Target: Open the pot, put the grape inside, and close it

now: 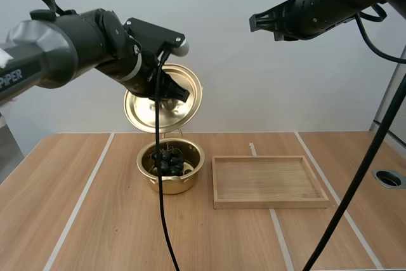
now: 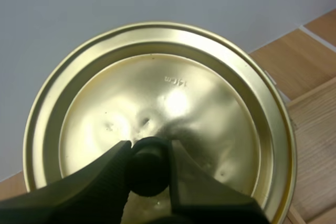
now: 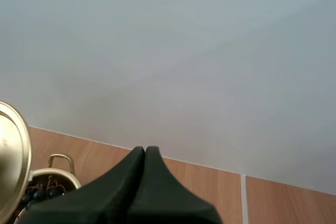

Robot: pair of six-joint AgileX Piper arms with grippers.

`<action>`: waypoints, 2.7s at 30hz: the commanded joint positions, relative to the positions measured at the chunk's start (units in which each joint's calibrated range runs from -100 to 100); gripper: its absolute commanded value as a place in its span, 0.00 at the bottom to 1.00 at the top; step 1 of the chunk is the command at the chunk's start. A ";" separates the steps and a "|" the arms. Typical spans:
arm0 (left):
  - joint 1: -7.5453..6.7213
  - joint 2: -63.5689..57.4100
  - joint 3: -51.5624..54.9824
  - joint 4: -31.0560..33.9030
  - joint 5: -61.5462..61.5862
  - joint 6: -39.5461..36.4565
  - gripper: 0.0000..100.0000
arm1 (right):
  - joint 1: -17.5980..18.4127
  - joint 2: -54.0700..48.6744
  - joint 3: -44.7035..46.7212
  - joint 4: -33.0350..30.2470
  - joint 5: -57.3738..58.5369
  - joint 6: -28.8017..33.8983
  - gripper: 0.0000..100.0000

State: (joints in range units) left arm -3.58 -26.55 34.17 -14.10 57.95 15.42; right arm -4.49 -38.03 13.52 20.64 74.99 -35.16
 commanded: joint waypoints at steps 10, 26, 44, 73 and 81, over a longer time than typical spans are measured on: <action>0.12 10.50 2.01 -1.97 -3.01 2.25 0.00 | -0.25 -0.79 0.01 -0.02 0.27 0.17 0.00; 0.12 22.85 2.01 -1.48 -6.91 3.69 0.00 | -0.25 -0.79 0.01 -0.02 0.42 0.08 0.00; -1.09 24.01 2.01 -0.90 -2.30 4.44 0.00 | -0.25 -0.79 0.01 0.08 0.59 -0.17 0.00; -1.26 24.01 2.01 2.23 3.04 1.85 0.00 | -0.25 -0.79 0.01 1.24 4.24 -0.17 0.00; -1.26 24.01 2.01 4.82 3.73 -0.29 0.00 | -0.25 -0.79 0.01 1.35 4.24 -0.17 0.00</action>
State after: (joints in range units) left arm -4.74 -2.61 36.11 -10.75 58.36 15.85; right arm -4.49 -38.03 13.57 21.79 78.89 -35.16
